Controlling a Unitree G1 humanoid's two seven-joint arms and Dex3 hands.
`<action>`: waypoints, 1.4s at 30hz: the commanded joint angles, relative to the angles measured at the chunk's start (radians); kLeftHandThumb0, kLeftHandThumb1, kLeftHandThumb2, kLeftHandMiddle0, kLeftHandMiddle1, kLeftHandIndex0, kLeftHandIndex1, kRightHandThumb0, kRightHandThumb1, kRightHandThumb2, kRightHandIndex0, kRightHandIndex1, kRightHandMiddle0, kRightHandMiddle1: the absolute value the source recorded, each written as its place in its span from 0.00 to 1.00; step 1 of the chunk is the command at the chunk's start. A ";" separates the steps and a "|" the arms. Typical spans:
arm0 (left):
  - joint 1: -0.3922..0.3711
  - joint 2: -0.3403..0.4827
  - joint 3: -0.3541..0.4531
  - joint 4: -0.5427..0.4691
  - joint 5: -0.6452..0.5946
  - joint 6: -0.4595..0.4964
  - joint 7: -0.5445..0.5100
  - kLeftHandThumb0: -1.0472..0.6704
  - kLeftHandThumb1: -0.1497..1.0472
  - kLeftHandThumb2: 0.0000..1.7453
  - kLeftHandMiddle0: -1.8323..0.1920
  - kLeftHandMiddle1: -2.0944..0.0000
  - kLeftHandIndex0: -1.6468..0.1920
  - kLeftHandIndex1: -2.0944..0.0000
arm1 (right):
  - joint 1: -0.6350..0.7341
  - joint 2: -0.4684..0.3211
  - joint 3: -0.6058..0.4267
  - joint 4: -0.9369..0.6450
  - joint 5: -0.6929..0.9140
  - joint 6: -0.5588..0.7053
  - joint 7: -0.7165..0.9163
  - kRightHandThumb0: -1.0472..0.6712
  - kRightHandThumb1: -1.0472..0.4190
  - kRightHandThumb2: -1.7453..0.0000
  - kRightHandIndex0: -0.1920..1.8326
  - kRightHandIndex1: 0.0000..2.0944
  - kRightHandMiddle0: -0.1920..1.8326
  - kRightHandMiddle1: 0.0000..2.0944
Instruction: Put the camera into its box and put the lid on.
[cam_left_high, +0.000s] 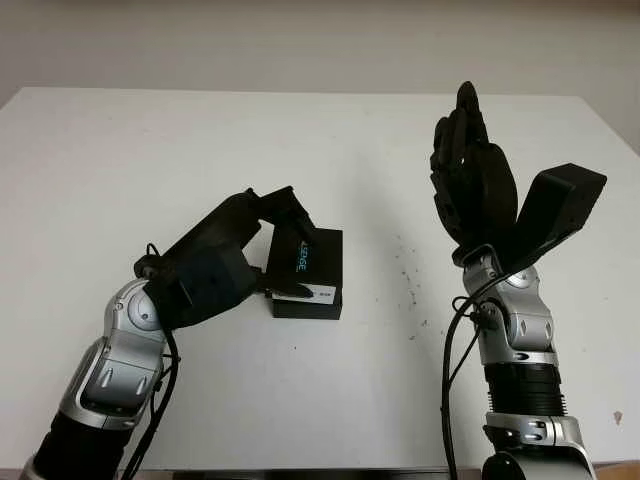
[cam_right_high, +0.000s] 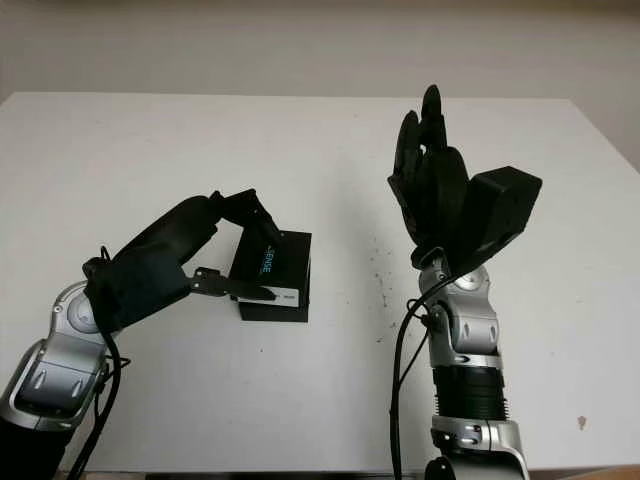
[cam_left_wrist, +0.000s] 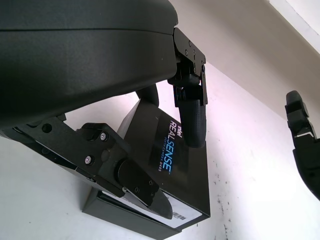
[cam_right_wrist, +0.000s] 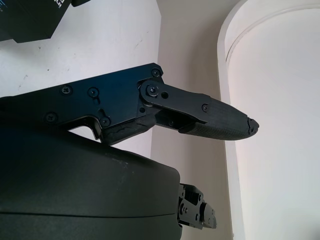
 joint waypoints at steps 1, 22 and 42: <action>0.012 -0.010 0.007 -0.022 -0.010 -0.003 0.010 0.54 0.94 0.03 0.71 0.24 0.76 0.28 | 0.004 -0.001 0.001 -0.019 -0.003 -0.008 -0.003 0.18 0.00 0.62 0.00 0.00 0.00 0.00; 0.031 -0.038 -0.009 -0.016 -0.010 0.011 0.030 0.53 0.94 0.03 0.71 0.21 0.77 0.27 | 0.006 0.001 -0.001 -0.017 0.003 -0.008 -0.003 0.18 0.00 0.62 0.00 0.00 0.00 0.00; 0.054 -0.028 -0.004 -0.013 0.000 0.016 0.034 0.54 0.95 0.03 0.72 0.22 0.77 0.27 | 0.010 -0.005 0.001 -0.017 -0.005 -0.010 0.001 0.17 0.00 0.62 0.00 0.00 0.00 0.00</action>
